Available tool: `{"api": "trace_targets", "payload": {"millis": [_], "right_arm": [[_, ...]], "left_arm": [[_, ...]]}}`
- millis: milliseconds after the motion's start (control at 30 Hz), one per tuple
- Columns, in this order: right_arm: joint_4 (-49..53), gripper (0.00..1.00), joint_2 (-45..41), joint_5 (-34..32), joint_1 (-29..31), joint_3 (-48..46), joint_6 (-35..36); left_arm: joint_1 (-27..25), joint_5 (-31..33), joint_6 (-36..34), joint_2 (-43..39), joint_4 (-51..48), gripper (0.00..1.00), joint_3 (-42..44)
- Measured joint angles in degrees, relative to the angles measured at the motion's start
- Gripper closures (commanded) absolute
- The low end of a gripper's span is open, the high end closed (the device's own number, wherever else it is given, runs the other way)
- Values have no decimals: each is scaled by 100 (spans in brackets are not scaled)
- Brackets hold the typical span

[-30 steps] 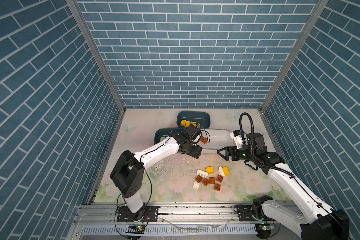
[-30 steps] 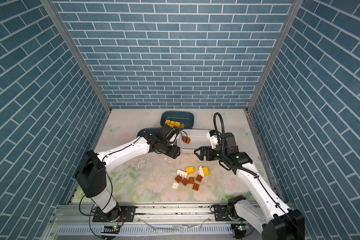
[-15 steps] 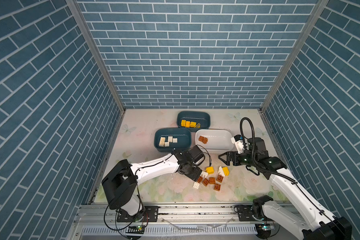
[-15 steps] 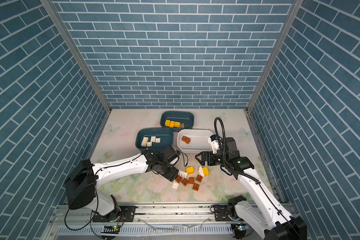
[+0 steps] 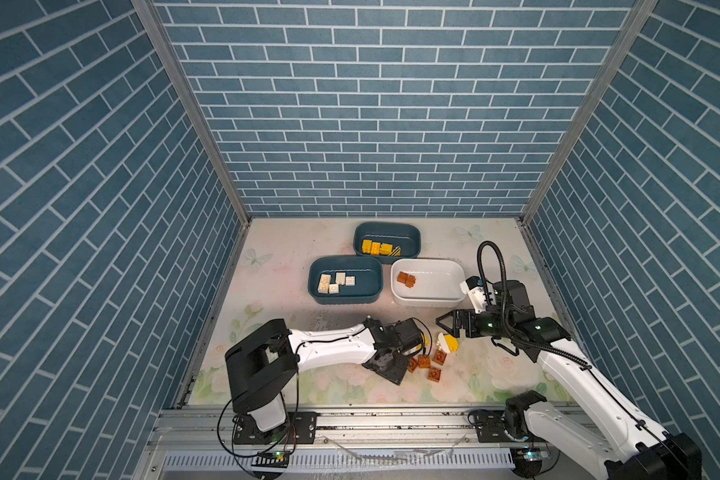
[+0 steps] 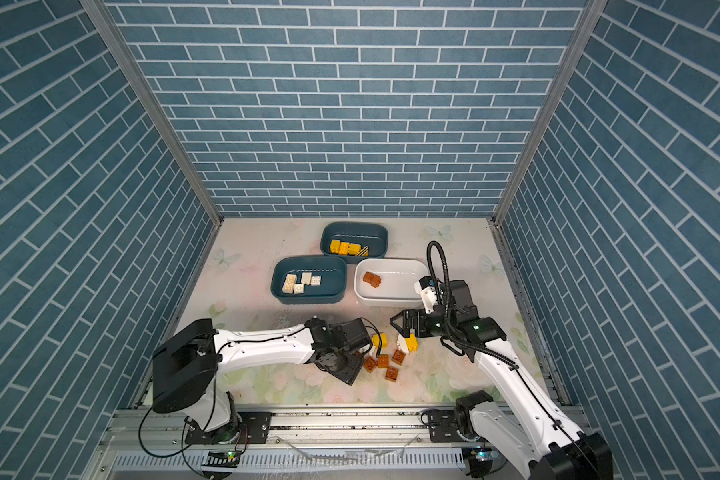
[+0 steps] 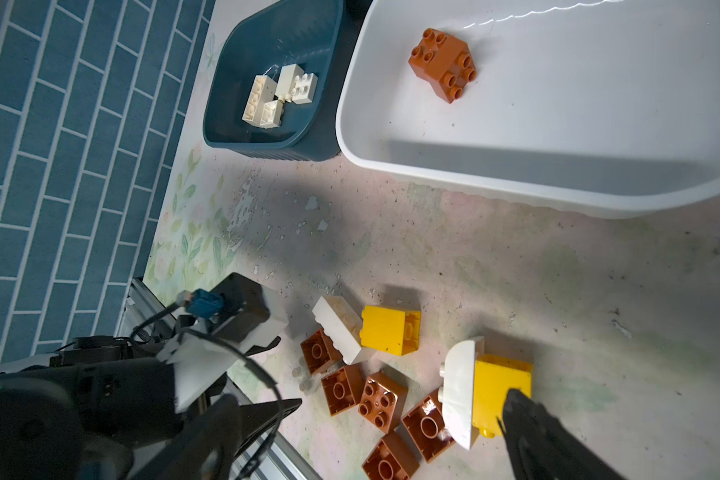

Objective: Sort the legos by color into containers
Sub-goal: 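Lower the left gripper and grasp a small white 2x2 brick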

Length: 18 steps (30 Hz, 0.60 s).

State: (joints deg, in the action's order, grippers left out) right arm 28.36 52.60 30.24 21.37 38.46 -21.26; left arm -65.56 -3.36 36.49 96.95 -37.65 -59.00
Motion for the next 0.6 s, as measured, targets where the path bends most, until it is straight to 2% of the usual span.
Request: {"api": "trace_targets", "payload": {"millis": [267,367,533,600], "right_arm": [[0,2,90,35,0,0,2],[-2,2,140,48,0,0,2],[0,2,245,63,0,0,4],[-2,2,275,66,0,0,4]], "left_arm": [[-20,120,24,444,-2,35,-225],[-22,197,9,560,-9,40,-356],[-22,299,-59,651,-50,61,-452],[-22,328,-70,651,-70,66,-452]]}}
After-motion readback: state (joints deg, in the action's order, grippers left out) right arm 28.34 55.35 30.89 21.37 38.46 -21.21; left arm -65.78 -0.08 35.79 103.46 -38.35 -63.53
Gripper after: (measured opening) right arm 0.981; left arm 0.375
